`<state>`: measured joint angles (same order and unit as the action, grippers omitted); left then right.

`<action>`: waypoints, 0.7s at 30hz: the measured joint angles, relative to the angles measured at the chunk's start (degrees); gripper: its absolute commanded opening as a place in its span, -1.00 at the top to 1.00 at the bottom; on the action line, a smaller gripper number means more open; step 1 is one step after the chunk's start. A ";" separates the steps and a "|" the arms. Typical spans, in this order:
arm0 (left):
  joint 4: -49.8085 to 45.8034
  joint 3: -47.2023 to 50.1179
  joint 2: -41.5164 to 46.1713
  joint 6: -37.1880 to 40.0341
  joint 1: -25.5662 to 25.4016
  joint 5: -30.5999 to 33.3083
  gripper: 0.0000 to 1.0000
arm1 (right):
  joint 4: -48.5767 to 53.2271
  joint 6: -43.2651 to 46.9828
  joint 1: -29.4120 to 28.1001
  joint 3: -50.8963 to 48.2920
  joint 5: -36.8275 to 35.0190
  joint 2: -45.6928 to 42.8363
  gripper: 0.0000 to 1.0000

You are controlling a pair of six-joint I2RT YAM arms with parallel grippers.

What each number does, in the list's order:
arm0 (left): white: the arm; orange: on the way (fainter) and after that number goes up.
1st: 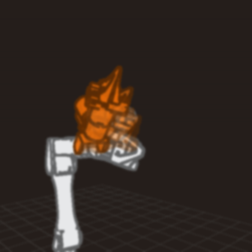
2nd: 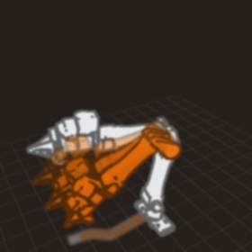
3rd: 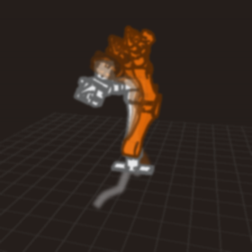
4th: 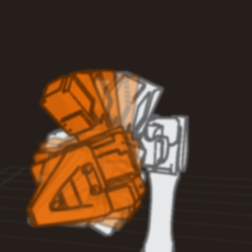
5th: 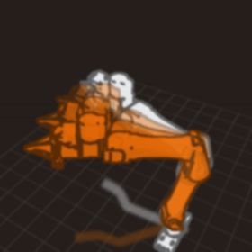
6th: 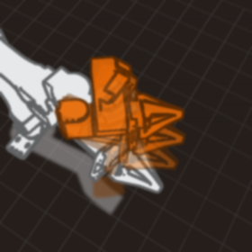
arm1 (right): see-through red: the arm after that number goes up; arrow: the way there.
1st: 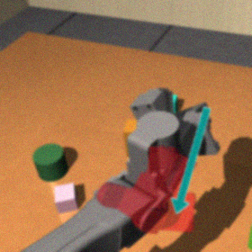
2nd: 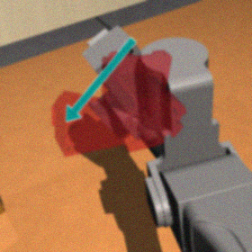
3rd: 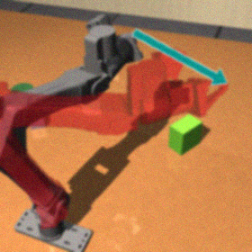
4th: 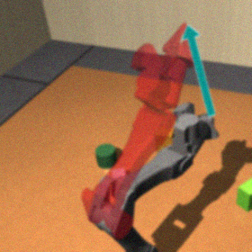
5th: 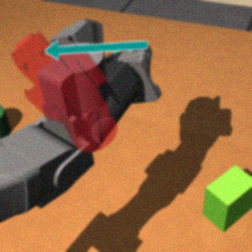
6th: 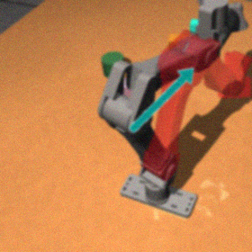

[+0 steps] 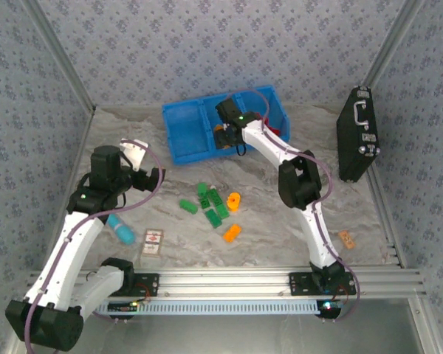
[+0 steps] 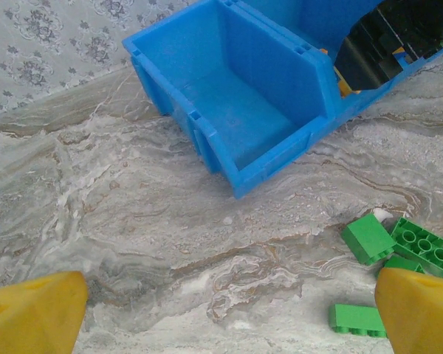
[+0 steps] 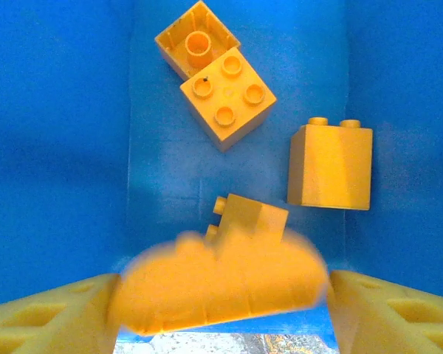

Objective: Sort the legos into containers by color
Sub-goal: Place the lego in the container.

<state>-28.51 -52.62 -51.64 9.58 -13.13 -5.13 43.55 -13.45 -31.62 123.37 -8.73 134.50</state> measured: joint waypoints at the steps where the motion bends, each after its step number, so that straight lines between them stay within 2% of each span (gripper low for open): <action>1: 0.00 0.00 -0.13 0.00 0.00 0.00 -1.00 | -0.02 0.02 0.00 0.00 -0.13 0.00 -0.56; 12: 0.02 -0.04 0.46 -0.02 0.00 -0.02 -1.00 | -1.07 0.04 -0.13 -3.72 -0.52 -2.62 -0.54; 15: 0.02 -0.04 0.92 -0.02 0.00 -0.22 -1.00 | -1.81 0.00 -0.42 -8.35 -0.50 -6.67 -0.54; 21: 0.00 -0.07 0.98 -0.04 0.00 -0.92 -1.00 | -3.69 -3.63 -2.16 -23.10 0.55 -20.31 -0.54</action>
<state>-28.51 -52.69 -50.65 9.54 -13.13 -6.04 39.86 -17.08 -33.78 100.27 -8.19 114.19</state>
